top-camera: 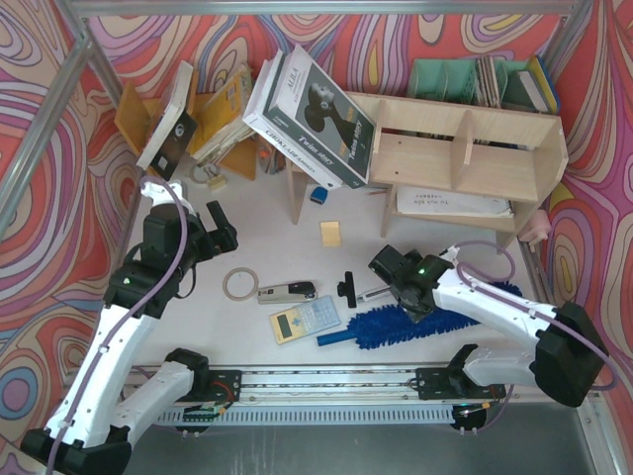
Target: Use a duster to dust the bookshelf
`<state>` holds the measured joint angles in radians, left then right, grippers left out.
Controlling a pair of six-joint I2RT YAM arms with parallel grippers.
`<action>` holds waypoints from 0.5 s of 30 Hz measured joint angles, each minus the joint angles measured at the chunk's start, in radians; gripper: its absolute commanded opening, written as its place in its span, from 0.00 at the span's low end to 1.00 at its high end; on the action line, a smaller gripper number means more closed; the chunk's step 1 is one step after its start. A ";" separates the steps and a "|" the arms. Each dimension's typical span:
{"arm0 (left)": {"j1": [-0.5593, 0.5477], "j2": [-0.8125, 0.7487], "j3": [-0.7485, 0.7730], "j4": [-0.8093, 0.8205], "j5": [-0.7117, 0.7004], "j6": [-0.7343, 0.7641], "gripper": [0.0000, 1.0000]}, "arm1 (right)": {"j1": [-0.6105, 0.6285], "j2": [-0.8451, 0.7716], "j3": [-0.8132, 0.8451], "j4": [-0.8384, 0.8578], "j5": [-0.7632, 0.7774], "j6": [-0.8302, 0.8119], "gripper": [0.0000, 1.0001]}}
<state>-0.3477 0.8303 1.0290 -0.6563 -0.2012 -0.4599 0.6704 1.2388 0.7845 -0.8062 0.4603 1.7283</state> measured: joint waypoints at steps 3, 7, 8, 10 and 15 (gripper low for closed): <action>0.000 -0.007 0.000 0.000 0.006 0.000 0.98 | 0.035 -0.008 0.000 -0.075 -0.006 0.044 0.84; 0.000 -0.015 0.000 0.000 0.013 0.000 0.98 | 0.065 -0.042 -0.012 -0.140 -0.029 0.099 0.84; 0.000 -0.016 0.000 0.000 0.013 0.000 0.98 | 0.068 -0.058 -0.022 -0.153 -0.035 0.111 0.85; 0.000 -0.019 0.000 0.000 0.013 0.000 0.98 | 0.069 -0.087 -0.040 -0.180 -0.043 0.130 0.86; 0.000 -0.026 0.000 0.000 0.013 0.000 0.98 | 0.069 -0.105 -0.057 -0.229 -0.054 0.154 0.88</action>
<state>-0.3477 0.8040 1.0294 -0.6567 -0.1879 -0.4599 0.7399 1.1336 0.7273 -1.0355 0.4065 1.8820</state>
